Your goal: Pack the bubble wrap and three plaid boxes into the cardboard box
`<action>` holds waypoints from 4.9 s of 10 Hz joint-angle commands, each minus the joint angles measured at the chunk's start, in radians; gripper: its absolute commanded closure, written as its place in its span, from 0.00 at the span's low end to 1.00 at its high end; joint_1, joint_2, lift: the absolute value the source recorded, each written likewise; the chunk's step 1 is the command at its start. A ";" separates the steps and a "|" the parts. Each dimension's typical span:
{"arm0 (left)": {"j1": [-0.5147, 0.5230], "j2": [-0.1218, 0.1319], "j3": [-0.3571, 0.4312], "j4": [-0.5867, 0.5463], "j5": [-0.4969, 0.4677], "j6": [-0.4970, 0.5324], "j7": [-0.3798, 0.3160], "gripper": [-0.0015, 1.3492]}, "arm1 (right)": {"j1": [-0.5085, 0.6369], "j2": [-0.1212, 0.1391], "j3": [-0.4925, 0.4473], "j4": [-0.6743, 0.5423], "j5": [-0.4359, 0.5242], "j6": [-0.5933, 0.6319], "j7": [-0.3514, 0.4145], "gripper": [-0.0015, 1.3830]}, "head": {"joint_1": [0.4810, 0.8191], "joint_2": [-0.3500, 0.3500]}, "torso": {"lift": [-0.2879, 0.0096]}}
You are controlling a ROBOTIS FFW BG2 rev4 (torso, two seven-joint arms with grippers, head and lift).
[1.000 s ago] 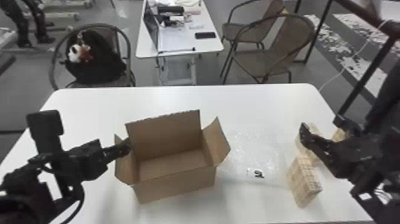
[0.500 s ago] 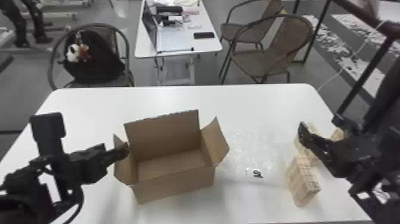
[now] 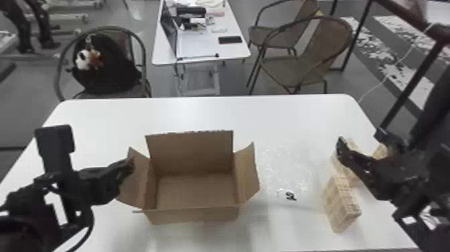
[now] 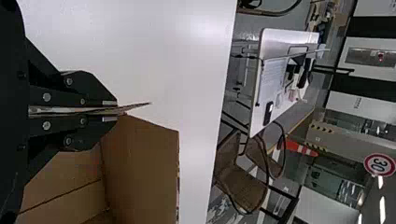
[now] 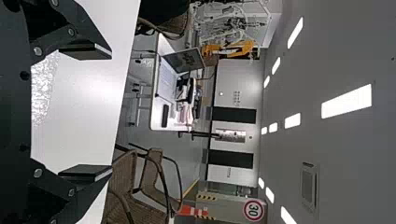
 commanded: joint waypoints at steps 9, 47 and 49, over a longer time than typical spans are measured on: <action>-0.016 -0.006 -0.013 0.002 -0.064 0.046 -0.012 0.90 | -0.011 -0.008 -0.007 0.004 -0.021 0.006 -0.018 0.29 | 0.63 0.53 | 0.66; -0.105 -0.006 -0.094 0.109 -0.201 -0.034 0.051 0.90 | -0.537 -0.122 0.397 0.079 -0.896 0.317 -0.676 0.81 | 0.53 0.75 | 0.66; -0.122 -0.006 -0.111 0.141 -0.175 -0.058 0.076 0.90 | -0.604 -0.122 0.510 0.213 -0.980 0.270 -0.667 0.81 | 0.50 0.81 | 0.66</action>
